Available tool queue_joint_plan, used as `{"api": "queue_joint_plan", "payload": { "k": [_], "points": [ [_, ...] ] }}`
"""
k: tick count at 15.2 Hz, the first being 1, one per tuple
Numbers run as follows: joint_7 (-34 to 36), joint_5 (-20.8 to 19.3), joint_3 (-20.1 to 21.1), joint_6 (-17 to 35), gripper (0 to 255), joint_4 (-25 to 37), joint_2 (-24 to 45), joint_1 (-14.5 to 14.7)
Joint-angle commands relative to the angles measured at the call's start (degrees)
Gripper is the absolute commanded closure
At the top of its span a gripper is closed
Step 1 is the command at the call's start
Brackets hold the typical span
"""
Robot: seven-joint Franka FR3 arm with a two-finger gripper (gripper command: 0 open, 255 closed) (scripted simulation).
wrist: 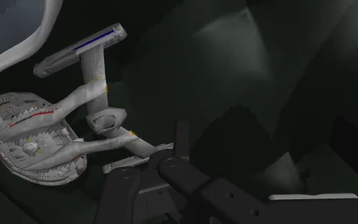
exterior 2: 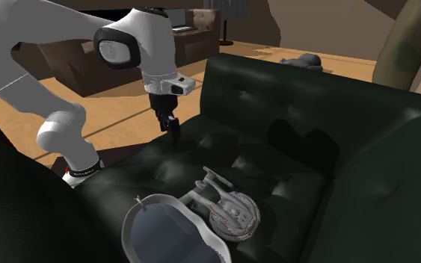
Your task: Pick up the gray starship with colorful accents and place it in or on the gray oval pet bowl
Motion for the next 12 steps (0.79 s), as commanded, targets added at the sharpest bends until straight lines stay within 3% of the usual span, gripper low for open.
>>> {"api": "queue_joint_plan", "payload": {
  "k": [1,7,12],
  "points": [
    [-3.8,0.9,-2.6,2.0,0,1.5,3.3,0.2],
    [-16.7,8.3,-10.0,6.3,0,10.0,17.5,1.0],
    [-27.2,17.2,-12.8,7.1,0,18.3,29.8,-1.2]
  ]
}}
